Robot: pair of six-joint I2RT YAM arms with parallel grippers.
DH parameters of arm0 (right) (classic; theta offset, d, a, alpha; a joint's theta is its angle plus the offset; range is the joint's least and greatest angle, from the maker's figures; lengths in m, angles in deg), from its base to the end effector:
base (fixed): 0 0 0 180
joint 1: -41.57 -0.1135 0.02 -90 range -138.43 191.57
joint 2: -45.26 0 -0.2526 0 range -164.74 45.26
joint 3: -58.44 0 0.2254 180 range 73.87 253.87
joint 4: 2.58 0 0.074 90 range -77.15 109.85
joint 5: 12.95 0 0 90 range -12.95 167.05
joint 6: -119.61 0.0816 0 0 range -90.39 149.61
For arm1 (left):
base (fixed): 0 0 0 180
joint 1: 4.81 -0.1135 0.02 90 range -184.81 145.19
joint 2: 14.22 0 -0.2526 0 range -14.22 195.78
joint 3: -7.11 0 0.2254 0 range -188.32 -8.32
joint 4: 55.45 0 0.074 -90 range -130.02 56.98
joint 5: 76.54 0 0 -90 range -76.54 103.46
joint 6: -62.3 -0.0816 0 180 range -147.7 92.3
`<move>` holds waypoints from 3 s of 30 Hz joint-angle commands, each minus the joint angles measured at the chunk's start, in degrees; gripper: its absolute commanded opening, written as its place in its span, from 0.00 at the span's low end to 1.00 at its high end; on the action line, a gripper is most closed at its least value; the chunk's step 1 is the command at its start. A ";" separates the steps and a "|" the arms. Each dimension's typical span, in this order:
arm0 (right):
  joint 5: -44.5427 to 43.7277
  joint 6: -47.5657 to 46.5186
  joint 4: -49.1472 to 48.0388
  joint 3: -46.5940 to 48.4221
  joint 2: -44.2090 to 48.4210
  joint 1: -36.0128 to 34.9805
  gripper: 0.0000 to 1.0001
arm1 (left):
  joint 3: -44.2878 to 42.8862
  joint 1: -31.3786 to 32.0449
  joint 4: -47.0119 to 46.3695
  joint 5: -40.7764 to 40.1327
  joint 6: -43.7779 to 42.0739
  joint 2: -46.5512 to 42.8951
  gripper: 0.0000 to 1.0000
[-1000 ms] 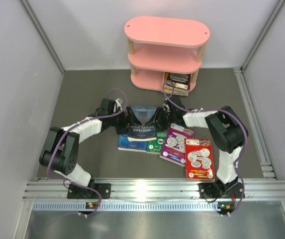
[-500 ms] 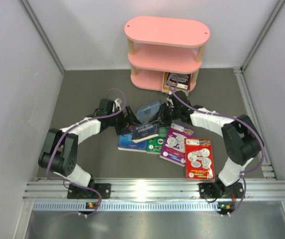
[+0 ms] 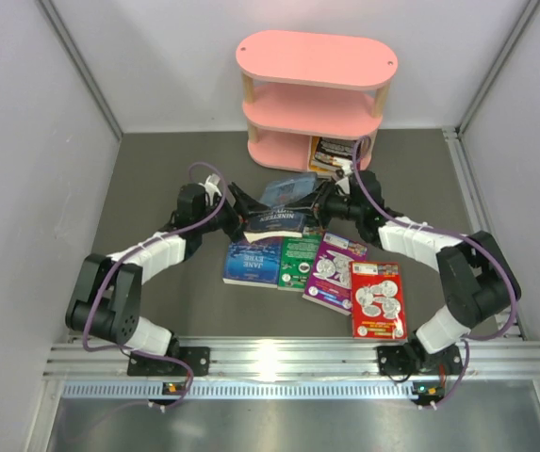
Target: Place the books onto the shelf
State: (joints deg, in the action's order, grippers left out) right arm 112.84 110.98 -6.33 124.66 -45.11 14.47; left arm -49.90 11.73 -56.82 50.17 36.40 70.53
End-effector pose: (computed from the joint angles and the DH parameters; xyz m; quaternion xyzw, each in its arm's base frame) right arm 0.2976 0.2059 0.2250 0.2003 0.7754 0.5882 0.1127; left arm 0.2941 -0.1382 0.1982 -0.1733 0.8050 -0.5278 0.2083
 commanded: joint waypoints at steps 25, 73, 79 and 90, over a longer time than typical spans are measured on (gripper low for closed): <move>-0.82 19.28 -39.64 -6.49 4.85 1.77 0.00 | -3.14 -0.01 -5.01 -0.58 9.22 -9.43 0.00; 18.61 4.39 -16.17 18.83 -17.30 21.65 0.00 | -40.51 11.06 9.50 -2.08 -9.16 23.27 0.10; 19.41 23.04 -37.65 15.05 -17.30 19.80 0.00 | -37.44 10.18 9.85 -2.69 -8.99 20.20 0.99; 16.50 42.37 -63.42 18.98 -27.82 18.48 0.00 | -29.70 10.01 10.47 -5.86 -9.25 13.25 0.99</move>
State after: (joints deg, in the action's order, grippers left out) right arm 132.95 140.51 -47.42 137.45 -71.12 33.66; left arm -81.68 21.45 -47.27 44.05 29.07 86.46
